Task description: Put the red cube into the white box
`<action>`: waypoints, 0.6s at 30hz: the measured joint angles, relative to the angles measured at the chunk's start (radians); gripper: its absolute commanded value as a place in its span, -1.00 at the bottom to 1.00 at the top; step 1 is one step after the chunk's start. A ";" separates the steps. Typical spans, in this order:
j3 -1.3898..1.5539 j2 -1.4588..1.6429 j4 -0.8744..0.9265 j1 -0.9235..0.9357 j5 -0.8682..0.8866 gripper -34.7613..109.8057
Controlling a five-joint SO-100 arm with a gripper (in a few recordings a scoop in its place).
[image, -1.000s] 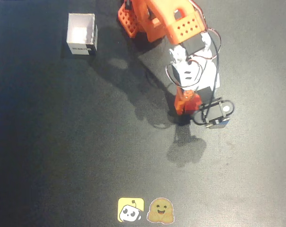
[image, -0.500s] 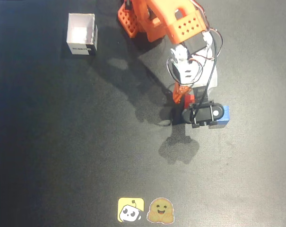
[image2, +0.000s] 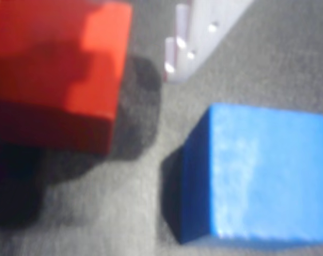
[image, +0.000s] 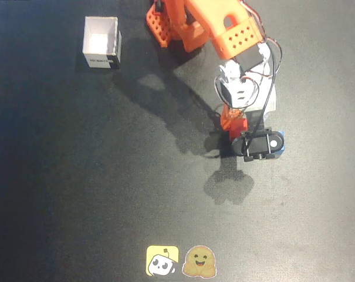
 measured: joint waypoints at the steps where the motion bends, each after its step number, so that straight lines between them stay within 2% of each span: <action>1: 0.000 0.000 0.000 -0.003 0.005 -0.21; 18: 0.040 0.044 0.038 -0.017 0.023 -0.23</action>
